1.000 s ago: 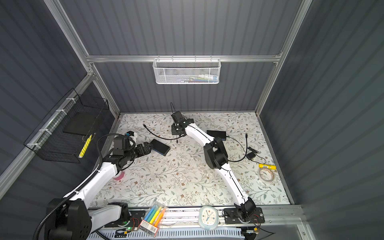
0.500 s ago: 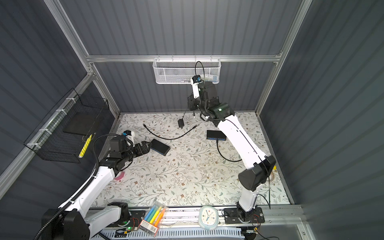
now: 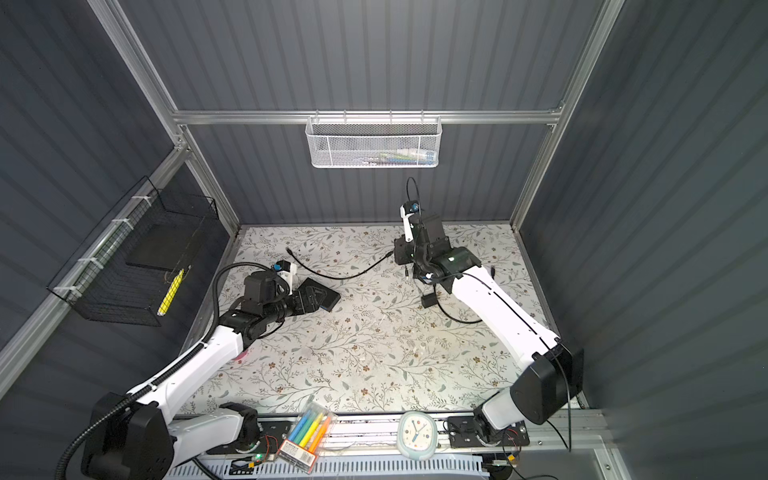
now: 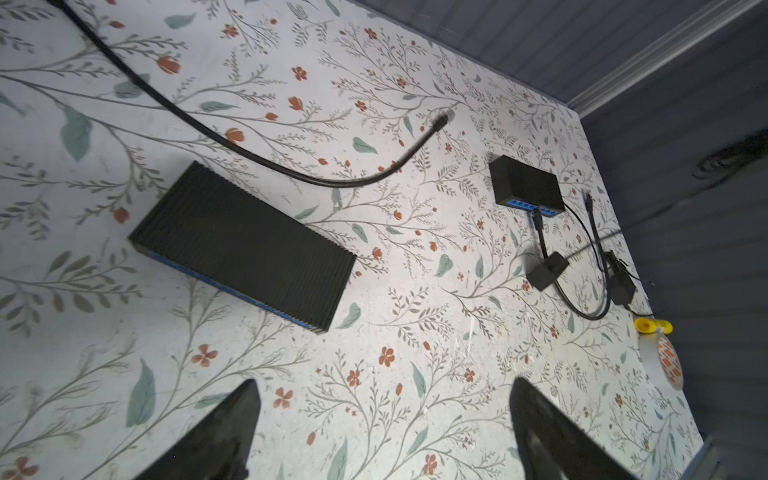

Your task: Insert the plug into the switch port

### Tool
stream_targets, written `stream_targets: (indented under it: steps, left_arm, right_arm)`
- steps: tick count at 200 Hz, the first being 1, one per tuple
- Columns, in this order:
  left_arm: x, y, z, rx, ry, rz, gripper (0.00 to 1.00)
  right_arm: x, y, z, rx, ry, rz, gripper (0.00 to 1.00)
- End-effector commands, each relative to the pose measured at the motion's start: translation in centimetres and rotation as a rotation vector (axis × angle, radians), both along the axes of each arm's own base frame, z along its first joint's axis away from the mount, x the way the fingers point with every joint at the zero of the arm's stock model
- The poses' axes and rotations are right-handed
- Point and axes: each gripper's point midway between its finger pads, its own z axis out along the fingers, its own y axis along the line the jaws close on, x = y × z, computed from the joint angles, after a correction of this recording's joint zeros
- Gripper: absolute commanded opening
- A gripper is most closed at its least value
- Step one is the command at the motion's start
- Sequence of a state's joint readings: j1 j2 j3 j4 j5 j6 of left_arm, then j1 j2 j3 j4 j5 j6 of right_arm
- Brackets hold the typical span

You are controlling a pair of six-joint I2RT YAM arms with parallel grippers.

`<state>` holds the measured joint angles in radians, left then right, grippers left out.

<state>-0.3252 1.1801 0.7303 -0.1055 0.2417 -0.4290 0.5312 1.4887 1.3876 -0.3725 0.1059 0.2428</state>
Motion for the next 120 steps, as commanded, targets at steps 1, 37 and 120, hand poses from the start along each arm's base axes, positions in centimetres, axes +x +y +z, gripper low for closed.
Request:
stream_targets:
  steps: [1,37,120]
  left_arm:
    - [0.3,-2.2,2.0,-0.054,-0.070,-0.096,0.93]
    - [-2.2,-8.0,1.5,-0.119,-0.077,-0.324,0.93]
    - [-5.0,-17.5,-3.1,-0.264,-0.019,-0.436,0.88]
  right_arm:
    - [1.0,-0.1,-2.6,0.143,0.028,-0.119,0.00]
    - [2.2,1.4,-7.8,0.264,0.100,-0.172,0.00]
    - [3.8,4.6,-14.7,0.423,0.232,-0.255,0.00]
